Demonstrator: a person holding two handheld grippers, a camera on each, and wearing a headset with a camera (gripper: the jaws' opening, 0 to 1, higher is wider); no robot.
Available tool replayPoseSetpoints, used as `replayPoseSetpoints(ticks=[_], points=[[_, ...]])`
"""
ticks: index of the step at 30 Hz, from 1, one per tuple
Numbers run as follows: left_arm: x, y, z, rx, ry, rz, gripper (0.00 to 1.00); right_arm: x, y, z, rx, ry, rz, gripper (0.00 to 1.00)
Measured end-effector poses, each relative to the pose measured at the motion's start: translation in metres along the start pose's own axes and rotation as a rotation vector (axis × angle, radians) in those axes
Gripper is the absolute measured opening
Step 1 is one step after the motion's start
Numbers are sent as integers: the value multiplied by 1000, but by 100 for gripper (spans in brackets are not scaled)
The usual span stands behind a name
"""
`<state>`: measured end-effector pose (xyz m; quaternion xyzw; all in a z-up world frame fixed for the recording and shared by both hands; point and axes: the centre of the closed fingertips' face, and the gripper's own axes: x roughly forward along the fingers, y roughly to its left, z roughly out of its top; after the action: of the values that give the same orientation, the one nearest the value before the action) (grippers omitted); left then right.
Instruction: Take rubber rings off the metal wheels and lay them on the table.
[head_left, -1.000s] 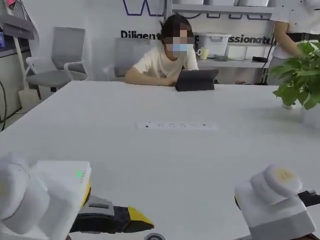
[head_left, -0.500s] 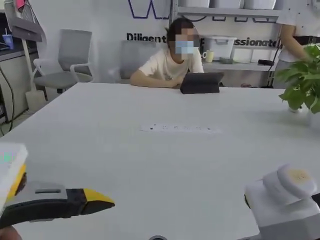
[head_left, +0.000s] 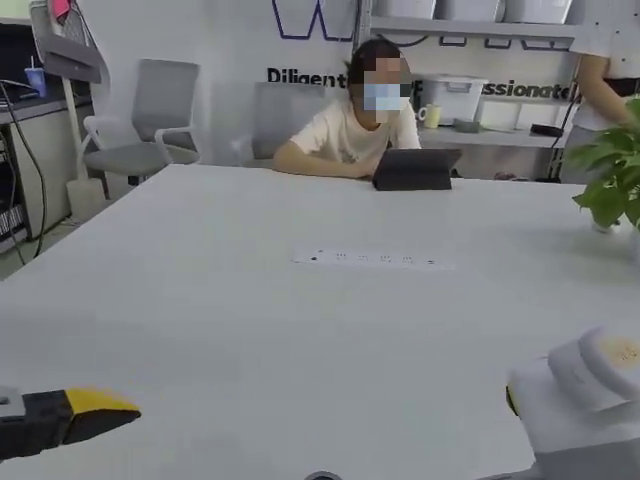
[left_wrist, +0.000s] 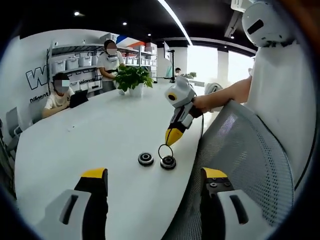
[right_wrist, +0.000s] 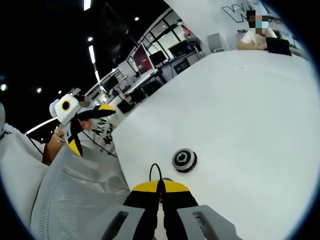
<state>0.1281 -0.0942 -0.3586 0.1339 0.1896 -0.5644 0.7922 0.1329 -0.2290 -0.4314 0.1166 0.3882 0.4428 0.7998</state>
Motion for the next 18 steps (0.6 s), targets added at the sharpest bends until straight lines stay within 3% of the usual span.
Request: replayPoseSetpoints(ticks=[11,18], points=[[-7,-1,-22,-68,4,48,79,-5,5,12,8,-45,7,0],[-5,-3,-25,-92,6,46,82,-9,10,22,9,-80,16,0]])
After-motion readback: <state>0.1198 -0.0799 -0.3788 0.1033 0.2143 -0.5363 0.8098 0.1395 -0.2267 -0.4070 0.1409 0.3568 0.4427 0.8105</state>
